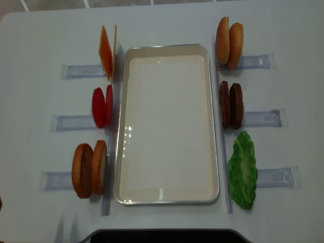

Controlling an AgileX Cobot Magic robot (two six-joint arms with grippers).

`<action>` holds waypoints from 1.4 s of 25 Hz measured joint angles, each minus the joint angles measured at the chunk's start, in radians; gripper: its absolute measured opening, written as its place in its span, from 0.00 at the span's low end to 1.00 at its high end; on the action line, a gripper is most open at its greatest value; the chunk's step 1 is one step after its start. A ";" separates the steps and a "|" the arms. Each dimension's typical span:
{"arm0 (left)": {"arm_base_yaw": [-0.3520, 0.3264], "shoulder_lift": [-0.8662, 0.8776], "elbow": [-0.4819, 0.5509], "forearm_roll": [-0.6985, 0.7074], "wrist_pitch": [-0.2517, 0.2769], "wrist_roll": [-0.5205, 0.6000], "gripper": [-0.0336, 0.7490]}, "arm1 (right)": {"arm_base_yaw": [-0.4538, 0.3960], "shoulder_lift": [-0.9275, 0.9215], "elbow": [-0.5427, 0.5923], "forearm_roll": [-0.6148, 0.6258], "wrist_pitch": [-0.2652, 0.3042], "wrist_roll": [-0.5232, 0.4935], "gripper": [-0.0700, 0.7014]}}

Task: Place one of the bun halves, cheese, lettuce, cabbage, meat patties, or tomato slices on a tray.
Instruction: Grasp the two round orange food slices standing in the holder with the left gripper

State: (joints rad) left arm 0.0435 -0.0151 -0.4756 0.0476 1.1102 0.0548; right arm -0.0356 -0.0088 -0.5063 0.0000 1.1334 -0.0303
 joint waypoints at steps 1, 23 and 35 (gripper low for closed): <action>0.000 0.000 -0.001 0.007 0.002 0.000 0.41 | 0.000 0.000 0.000 0.000 0.000 0.000 0.49; 0.000 0.559 -0.291 0.017 0.137 -0.165 0.55 | 0.000 0.000 0.000 0.000 0.000 0.000 0.49; 0.000 0.932 -0.355 -0.021 0.135 -0.168 0.55 | 0.000 0.000 0.000 0.000 0.000 0.000 0.49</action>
State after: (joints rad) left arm 0.0435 0.9173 -0.8305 0.0264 1.2456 -0.1135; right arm -0.0356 -0.0088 -0.5063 0.0000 1.1334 -0.0303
